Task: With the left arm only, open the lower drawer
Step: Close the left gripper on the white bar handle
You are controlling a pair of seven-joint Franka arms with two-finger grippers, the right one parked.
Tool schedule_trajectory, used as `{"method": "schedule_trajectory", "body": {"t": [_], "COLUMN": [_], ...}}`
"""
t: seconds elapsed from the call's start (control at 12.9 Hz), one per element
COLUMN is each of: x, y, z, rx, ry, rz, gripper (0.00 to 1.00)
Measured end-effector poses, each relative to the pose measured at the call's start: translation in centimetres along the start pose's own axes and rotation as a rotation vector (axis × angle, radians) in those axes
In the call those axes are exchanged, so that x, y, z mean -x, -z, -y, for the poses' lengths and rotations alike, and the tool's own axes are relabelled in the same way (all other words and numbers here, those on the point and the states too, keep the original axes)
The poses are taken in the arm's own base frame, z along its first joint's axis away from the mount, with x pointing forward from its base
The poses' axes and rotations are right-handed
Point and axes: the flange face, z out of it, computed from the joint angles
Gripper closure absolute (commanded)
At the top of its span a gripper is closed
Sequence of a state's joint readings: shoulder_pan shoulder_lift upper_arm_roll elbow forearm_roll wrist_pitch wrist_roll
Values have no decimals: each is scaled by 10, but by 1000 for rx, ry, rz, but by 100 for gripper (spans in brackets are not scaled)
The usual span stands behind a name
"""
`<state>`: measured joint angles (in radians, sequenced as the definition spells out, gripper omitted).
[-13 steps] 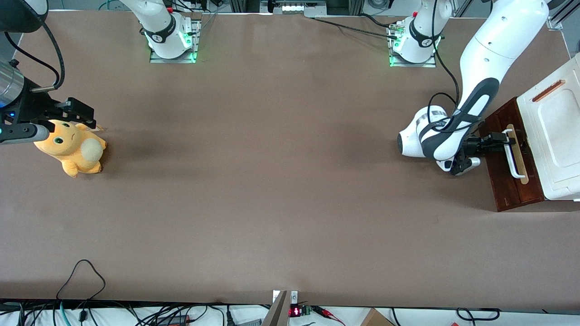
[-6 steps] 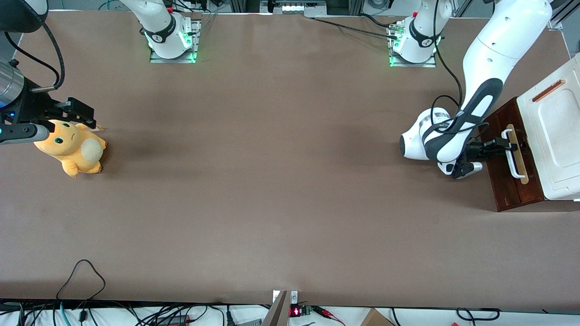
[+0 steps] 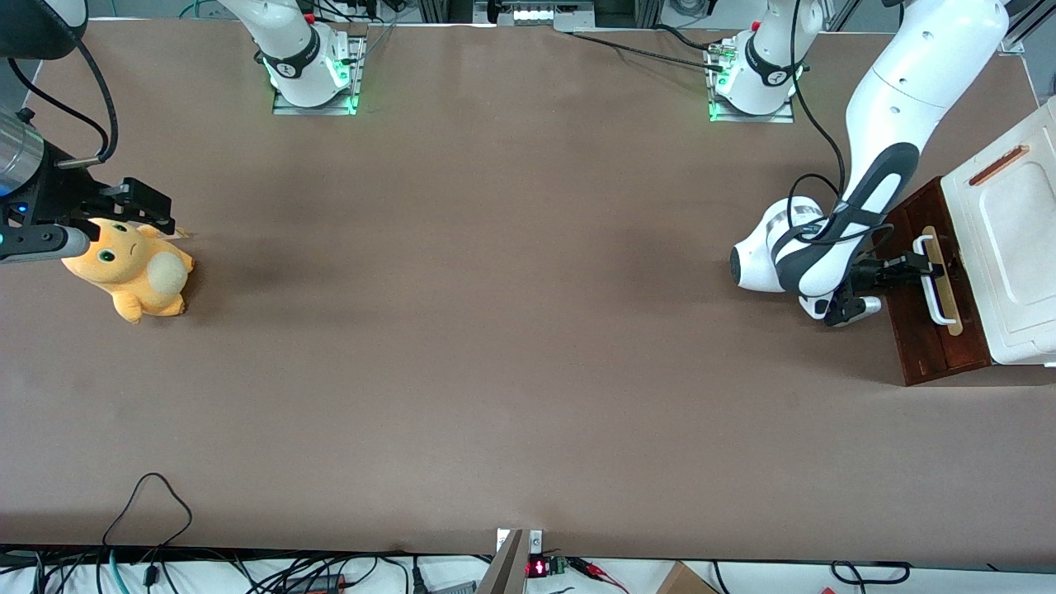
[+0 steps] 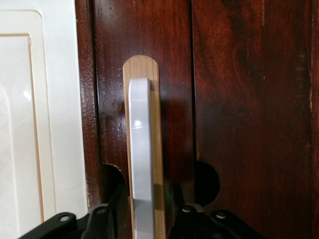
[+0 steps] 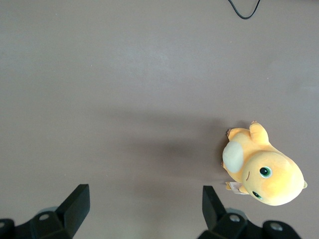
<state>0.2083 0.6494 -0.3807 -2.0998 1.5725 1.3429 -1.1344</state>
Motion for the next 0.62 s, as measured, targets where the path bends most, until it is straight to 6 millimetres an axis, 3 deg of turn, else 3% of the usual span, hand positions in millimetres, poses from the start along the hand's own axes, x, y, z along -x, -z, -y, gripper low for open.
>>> {"method": "schedule_trajectory", "body": {"t": [0.23, 0.46, 0.62], "x": [0, 0, -1], "y": [-1, -1, -2], "z": [0, 0, 0], "rx": [-1, -1, -4], "ry": [0, -1, 0], "rz": [-1, 0, -5], "gripper": [62, 75, 75]}}
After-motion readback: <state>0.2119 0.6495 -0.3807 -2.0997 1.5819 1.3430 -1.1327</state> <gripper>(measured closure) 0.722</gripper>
